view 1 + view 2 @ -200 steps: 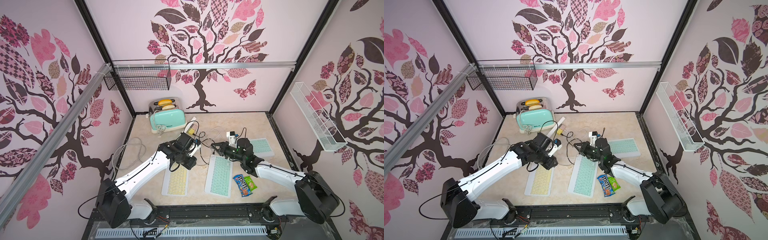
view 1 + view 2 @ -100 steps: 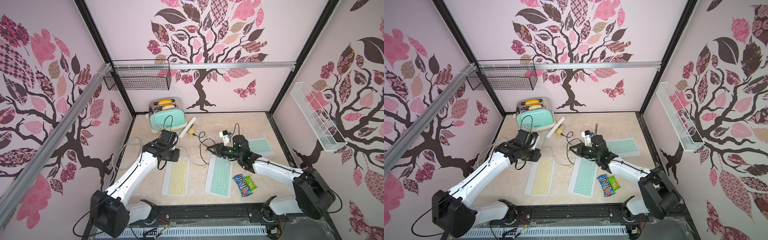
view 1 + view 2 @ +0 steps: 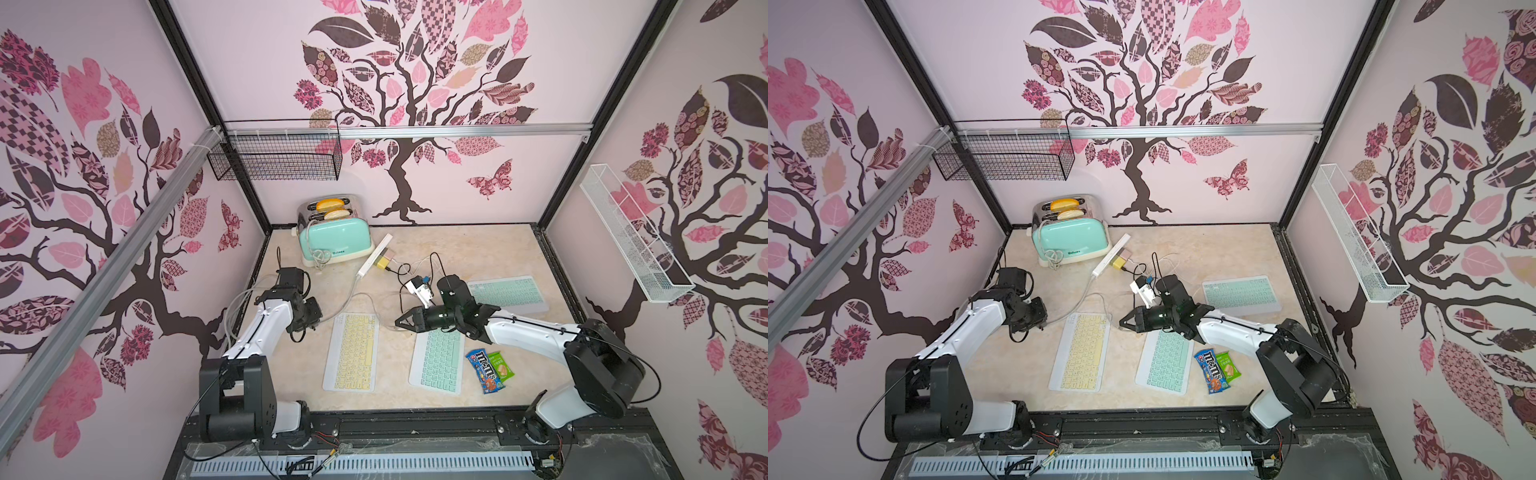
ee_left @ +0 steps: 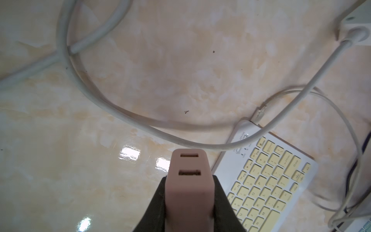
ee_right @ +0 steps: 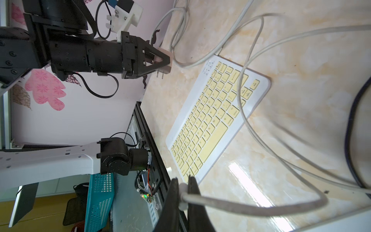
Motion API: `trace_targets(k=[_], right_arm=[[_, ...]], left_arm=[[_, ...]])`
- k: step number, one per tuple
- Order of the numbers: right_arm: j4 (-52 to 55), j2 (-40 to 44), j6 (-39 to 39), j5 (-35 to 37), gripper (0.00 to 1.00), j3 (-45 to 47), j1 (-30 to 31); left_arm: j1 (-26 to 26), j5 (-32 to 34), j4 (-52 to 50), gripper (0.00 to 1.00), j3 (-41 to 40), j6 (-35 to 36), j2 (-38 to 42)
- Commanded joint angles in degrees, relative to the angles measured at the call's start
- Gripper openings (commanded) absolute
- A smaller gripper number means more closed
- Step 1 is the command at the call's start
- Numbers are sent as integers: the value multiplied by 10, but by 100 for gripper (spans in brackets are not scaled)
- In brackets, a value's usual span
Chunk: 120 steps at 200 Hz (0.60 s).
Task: Unplug the wireless keyboard
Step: Place the plug at the center of the board.
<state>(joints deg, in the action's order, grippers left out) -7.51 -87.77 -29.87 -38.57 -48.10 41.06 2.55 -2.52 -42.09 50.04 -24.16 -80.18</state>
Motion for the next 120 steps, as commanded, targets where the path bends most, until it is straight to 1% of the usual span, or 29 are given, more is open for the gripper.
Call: trace_targets(k=[1, 29, 67, 86, 120], right_arm=[[1, 0, 29, -8, 0, -11, -1], [-2, 1, 30, -8, 0, -2, 0], [-7, -3, 30, -9, 0, 1, -1], [-5, -6, 29, -11, 0, -2, -1], [1, -7, 32, -9, 0, -3, -1]], left_arm=[[1, -24, 58, 0, -25, -38, -17], [1, -34, 104, 0, -49, -69, -40], [2, -41, 158, 0, -50, -89, -92], [3, -34, 163, 0, -39, -101, -114], [4, -14, 199, 0, -48, -109, -117]])
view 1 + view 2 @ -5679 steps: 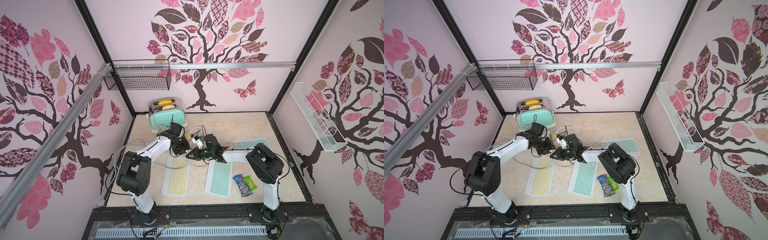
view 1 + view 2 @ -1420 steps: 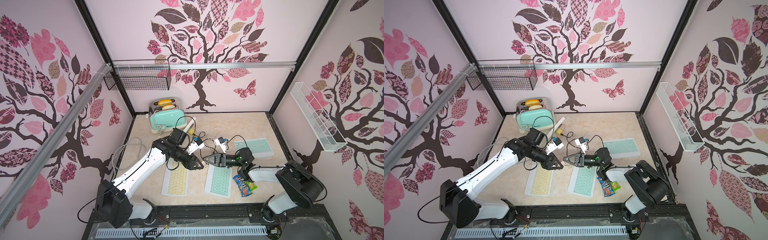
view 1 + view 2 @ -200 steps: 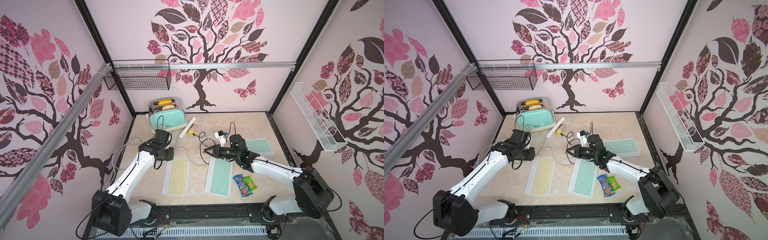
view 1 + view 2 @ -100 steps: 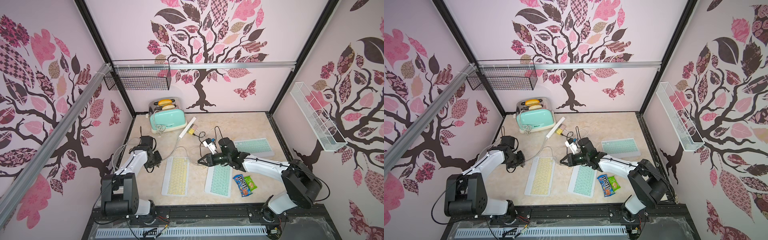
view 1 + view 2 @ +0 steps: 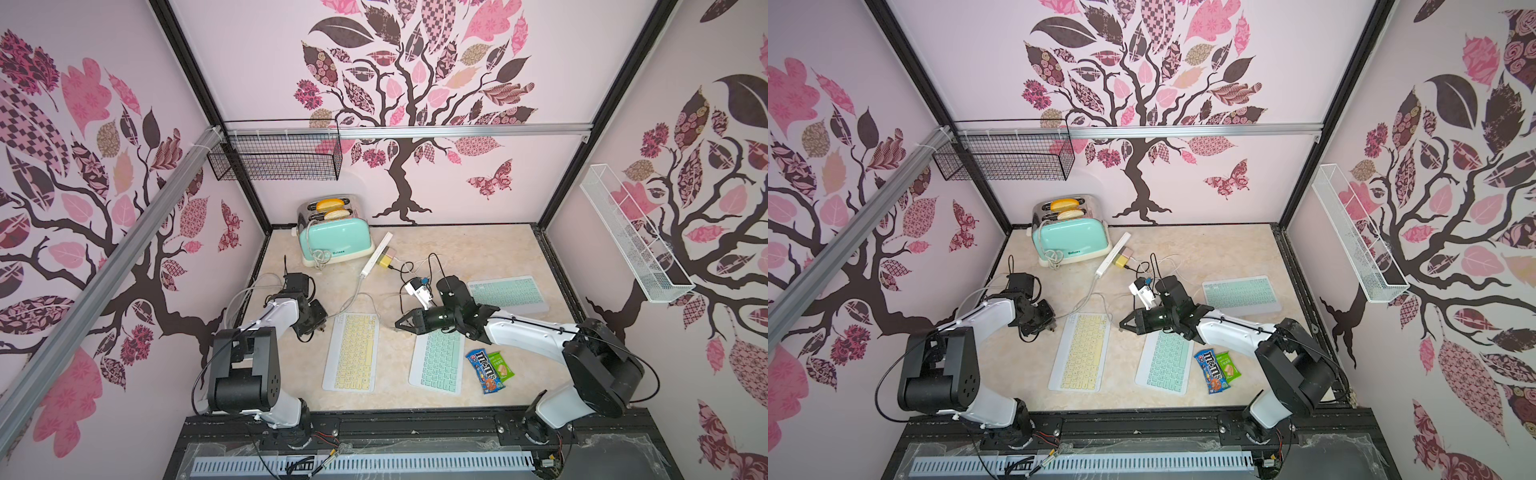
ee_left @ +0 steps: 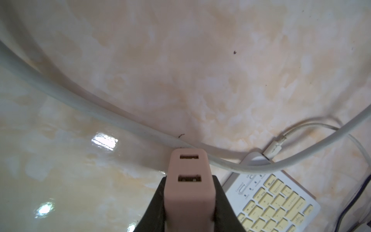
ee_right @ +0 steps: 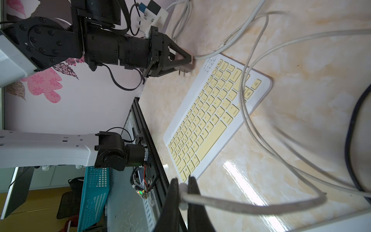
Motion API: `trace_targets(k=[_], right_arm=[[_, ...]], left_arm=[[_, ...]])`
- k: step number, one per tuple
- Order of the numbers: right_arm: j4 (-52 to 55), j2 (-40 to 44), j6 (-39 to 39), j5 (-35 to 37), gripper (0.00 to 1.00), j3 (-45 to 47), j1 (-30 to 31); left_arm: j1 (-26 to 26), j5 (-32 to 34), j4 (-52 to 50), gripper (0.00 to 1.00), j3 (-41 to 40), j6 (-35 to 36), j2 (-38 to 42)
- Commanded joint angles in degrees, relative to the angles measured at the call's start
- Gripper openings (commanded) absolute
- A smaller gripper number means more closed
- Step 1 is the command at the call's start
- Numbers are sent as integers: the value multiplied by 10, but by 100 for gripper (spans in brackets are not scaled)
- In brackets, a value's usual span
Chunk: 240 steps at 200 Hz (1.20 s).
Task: Unplug the wireless keyboard
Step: Place the plug at the center of the board.
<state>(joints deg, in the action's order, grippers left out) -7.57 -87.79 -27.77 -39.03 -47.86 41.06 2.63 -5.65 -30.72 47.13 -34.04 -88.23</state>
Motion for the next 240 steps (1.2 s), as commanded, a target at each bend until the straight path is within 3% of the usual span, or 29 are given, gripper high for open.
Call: trace_targets(k=[1, 123, 188, 240], right_arm=[[1, -6, 11, -5, 0, -6, -1], [35, -12, 23, 3, 0, -13, -1], [42, -20, 19, -2, 0, -25, -1], [43, -18, 9, -7, 0, -33, 0]], left_arm=[[3, 19, 87, 0, -19, -10, -37], [86, 49, 175, 0, 71, -46, -140], [121, -9, 190, 0, 141, -65, -227], [121, -28, 178, 0, 109, -67, -150]])
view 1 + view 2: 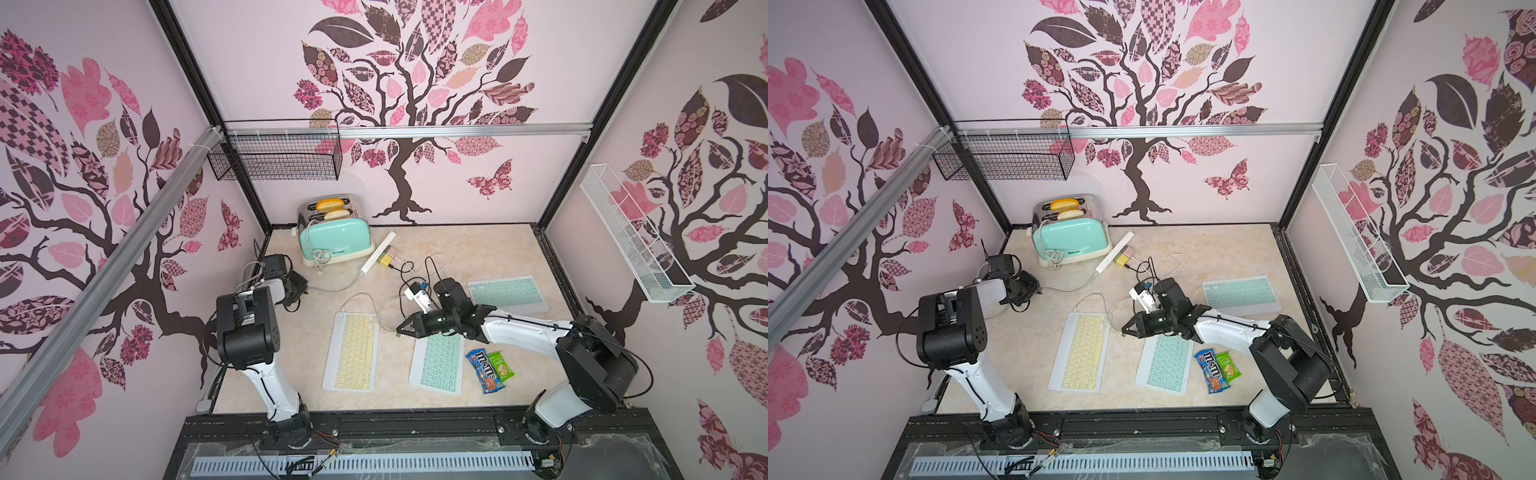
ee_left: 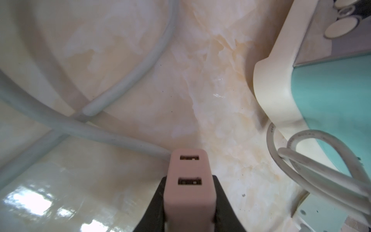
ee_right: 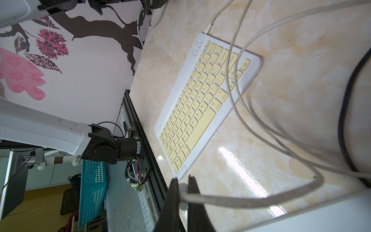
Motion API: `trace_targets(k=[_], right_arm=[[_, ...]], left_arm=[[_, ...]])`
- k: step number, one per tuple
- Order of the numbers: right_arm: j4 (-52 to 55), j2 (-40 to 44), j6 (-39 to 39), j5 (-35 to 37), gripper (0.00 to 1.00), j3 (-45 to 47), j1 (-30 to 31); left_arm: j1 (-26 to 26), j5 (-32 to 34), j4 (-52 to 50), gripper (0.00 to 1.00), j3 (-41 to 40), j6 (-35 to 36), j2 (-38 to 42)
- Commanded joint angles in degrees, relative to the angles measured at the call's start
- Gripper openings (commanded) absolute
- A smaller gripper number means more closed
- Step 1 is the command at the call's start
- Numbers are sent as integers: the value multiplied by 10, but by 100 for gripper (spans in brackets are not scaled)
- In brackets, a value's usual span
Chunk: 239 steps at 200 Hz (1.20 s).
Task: Unplug the wireless keyboard
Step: Place the plug at the center of the board.
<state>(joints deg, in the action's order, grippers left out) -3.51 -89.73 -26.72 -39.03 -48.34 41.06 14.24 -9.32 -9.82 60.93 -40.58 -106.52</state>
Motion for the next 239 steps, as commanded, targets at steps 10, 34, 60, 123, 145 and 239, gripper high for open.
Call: trace_targets(k=[10, 34, 60, 123, 145, 239], right_arm=[[2, 2, -1, -6, 0, -29, 0], [-2, -3, -3, -8, 0, -29, 0], [-16, -8, -11, -13, 0, -22, 0], [-26, -2, -16, -14, 0, -16, 0], [-26, 3, -14, -13, 0, -11, 0], [-31, 4, -15, -14, 0, -4, 0]], left_arm=[[5, 9, -43, 0, -37, 1, 61], [6, 26, -101, 0, -48, 26, 117], [4, 61, -168, 0, -52, 74, 153], [-34, 64, -245, 0, -37, 155, 124], [-52, 84, -260, 0, -20, 166, 93], [-72, 95, -277, 38, 4, 167, 66]])
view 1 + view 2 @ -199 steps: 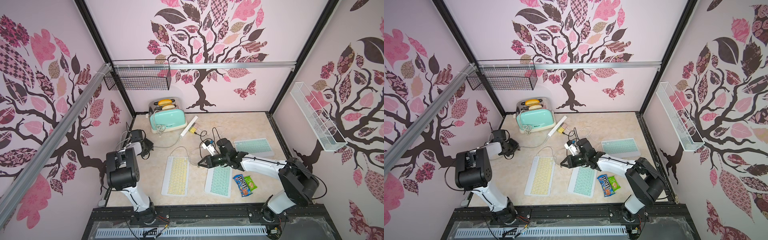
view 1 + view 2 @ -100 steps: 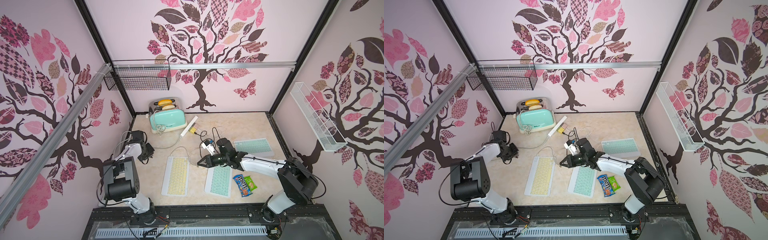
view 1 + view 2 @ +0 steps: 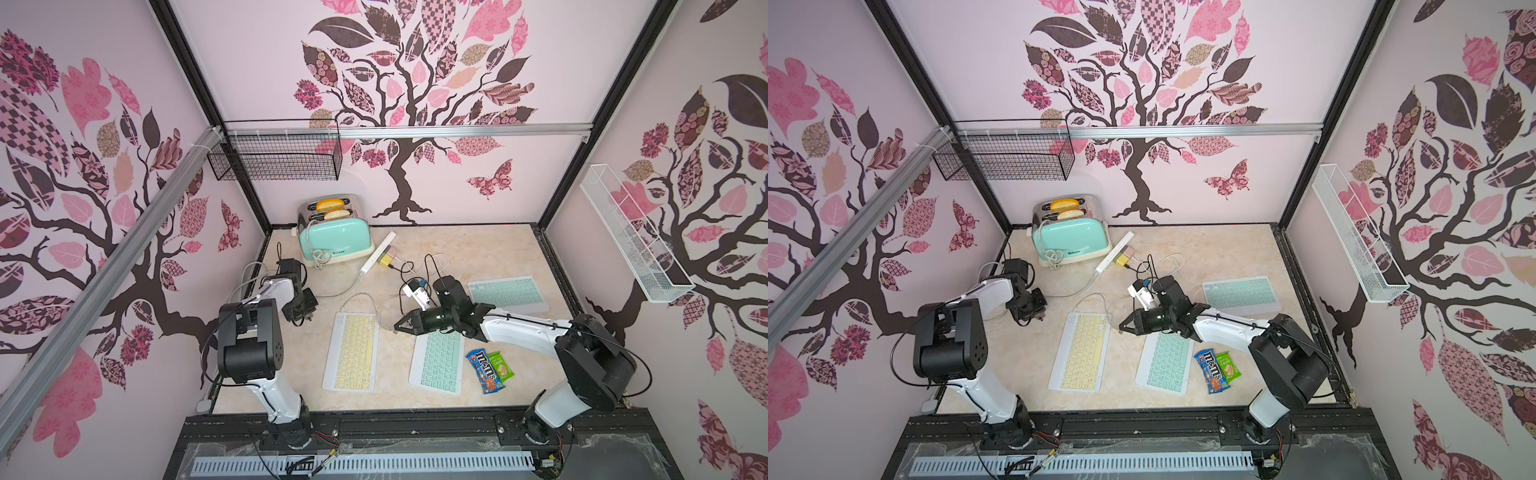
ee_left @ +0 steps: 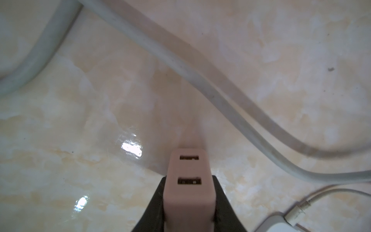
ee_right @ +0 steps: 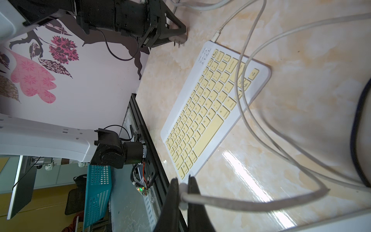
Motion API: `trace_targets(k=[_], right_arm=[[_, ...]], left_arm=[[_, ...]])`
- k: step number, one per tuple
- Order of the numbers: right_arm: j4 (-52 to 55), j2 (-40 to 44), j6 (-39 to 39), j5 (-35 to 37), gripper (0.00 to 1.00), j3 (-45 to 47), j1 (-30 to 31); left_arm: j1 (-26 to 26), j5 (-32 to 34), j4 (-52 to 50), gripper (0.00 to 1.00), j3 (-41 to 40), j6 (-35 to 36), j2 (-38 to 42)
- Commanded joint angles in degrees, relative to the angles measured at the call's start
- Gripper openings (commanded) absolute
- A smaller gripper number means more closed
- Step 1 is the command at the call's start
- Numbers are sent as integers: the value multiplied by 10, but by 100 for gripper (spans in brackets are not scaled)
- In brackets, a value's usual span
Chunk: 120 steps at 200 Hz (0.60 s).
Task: Unplug the wireless keyboard
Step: Place the plug at the center of the board.
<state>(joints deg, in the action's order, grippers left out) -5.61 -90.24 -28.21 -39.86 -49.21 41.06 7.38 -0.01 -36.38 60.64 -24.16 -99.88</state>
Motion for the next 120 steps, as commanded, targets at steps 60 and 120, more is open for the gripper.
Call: trace_targets(k=[60, 120], right_arm=[[-5, 10, -3, -7, 0, 3, 0], [56, 20, 22, 14, 0, -10, 2]], left_arm=[[-4, -25, -18, 51, 11, 2, 25], [-5, -71, -38, 52, -4, 20, 126]])
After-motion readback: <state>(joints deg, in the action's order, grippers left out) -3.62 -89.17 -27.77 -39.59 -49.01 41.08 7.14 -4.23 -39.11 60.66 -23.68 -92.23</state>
